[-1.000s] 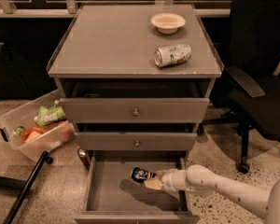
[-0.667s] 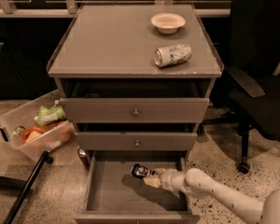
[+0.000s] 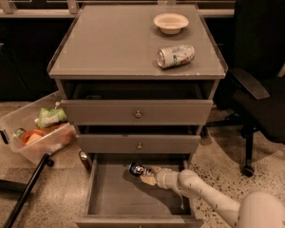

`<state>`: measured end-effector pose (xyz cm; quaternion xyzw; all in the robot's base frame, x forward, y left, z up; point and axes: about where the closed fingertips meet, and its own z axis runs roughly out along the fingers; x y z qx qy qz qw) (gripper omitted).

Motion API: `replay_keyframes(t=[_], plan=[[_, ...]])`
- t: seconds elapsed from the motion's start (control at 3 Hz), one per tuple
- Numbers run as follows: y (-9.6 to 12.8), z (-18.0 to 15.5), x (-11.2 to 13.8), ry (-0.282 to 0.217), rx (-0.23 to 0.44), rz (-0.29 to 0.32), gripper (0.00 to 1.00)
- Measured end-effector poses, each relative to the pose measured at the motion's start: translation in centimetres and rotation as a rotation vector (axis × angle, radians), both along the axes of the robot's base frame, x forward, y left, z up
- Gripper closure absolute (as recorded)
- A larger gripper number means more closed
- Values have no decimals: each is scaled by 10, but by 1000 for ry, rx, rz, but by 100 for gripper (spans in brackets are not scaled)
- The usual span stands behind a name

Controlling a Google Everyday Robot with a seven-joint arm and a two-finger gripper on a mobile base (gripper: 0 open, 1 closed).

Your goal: Place pepsi can into bottom drawer

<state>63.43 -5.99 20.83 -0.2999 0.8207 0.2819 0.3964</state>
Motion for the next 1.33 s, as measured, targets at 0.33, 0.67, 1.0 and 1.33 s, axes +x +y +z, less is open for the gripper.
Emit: replay_keyframes(t=[0.33, 0.67, 1.0, 1.33], plan=[[5, -15, 12, -17, -38, 7, 35], [8, -27, 18, -15, -74, 5, 11], [8, -36, 21, -8, -105, -15, 0], [8, -36, 21, -9, -106, -17, 0]])
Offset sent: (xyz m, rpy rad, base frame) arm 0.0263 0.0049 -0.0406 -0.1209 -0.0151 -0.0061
